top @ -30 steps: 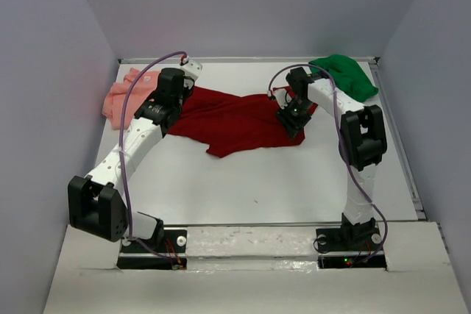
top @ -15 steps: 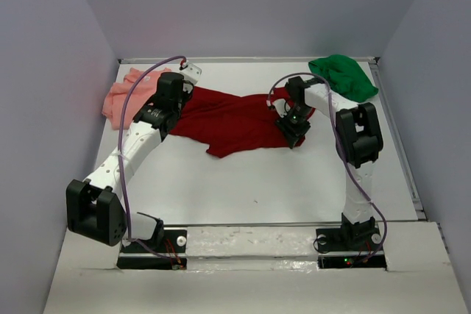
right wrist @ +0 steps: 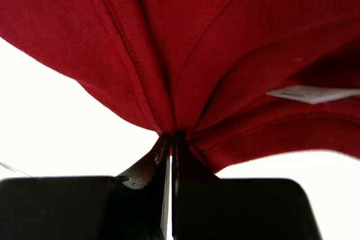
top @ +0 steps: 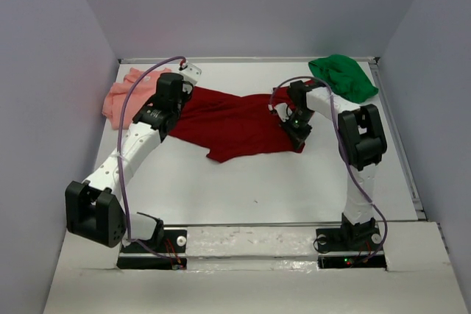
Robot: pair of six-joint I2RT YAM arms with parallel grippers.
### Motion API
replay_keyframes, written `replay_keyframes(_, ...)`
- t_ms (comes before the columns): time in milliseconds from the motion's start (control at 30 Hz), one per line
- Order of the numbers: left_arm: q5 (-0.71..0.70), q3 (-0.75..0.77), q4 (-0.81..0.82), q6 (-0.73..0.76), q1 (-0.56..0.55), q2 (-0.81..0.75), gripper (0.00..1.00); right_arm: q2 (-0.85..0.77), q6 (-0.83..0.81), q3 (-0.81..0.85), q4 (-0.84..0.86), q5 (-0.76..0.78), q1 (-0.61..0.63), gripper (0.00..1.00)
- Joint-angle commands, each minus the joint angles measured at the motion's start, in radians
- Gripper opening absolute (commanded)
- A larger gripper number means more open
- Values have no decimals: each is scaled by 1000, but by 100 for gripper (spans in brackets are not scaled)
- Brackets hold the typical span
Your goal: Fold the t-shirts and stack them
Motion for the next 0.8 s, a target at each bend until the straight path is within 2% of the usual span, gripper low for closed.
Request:
replay_keyframes(0,-21,-38,-1,8,3,-46,51,-81,2,-44,26,108,-14,0)
replay_keyframes(267,-7,-98,-20,6,3,-75,52,-208,73,-136,96,390,-101,0)
replay_keyframes(433,36,-124,-53,2,4,-64,51,-221,97,-161,164,463,-149,0)
replay_keyframes(533,31,-165,-57,-3,4,-62,44,-199,103,-167,196,505,-159,0)
replay_keyframes(700,53,-212,-54,5,3,-98,42,-166,94,-162,239,562,-179,0)
replay_keyframes(767,83,-235,-67,34,3,-107,38,-150,94,-153,243,565,-180,0)
